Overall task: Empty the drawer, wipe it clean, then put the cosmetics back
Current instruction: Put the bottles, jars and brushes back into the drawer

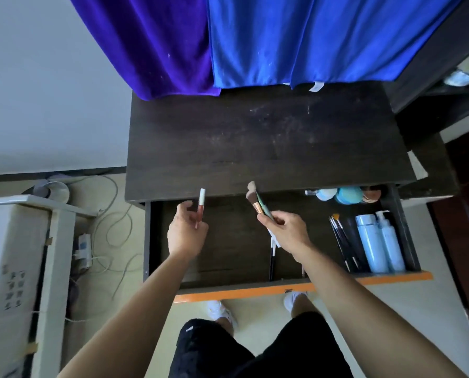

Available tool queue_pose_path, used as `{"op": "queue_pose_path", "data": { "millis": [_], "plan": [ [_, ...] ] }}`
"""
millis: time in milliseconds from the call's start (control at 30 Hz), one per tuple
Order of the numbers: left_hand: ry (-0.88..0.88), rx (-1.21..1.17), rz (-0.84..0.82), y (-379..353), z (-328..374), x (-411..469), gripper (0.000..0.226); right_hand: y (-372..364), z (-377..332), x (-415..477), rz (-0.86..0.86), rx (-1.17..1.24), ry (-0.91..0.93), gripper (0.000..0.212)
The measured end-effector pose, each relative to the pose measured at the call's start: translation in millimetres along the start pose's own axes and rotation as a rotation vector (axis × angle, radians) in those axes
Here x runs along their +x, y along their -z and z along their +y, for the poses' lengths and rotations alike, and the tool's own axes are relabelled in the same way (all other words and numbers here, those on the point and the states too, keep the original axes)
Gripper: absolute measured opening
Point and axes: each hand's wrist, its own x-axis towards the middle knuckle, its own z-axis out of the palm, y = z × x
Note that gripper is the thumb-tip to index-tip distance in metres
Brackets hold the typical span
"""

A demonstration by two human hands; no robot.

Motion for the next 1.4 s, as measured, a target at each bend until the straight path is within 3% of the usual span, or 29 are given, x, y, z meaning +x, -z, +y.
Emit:
{"op": "queue_pose_path", "data": {
  "millis": [200,433,600,833,933,1067,1267,1400],
  "plan": [
    [0.128,-0.066,-0.11,-6.0,-49.2,-14.2,0.051,-53.4,25.3,-30.7,-0.03,-0.018,-0.065,0.029],
    [0.2,0.052,-0.141,-33.0,-98.7,-2.4,0.046,-106.2,58.5,-12.9,-0.09,-0.116,-0.078,0.031],
    [0.194,0.208,-0.16,-41.2,-120.3,-0.2,0.051,-131.4,70.7,-7.0,-0.016,-0.274,-0.13,0.029],
    [0.125,0.304,-0.124,-42.6,-125.3,-5.3,0.056,-128.9,67.7,-20.7,0.066,-0.511,-0.028,0.058],
    [0.093,0.311,-0.116,-45.8,-121.1,-2.7,0.05,-129.7,62.9,-20.5,0.077,-0.594,0.038,0.058],
    [0.119,0.292,-0.112,-45.8,-121.9,-4.4,0.04,-140.7,60.8,-19.1,-0.037,-0.521,0.043,0.048],
    [0.217,0.279,-0.097,-34.8,-138.7,-10.6,0.042,-152.5,66.1,-26.7,-0.075,-0.505,0.075,0.032],
    [0.15,0.376,-0.094,-26.4,-140.8,-10.2,0.044,-149.3,70.1,-28.4,-0.061,-0.52,0.052,0.033]
  ]
}}
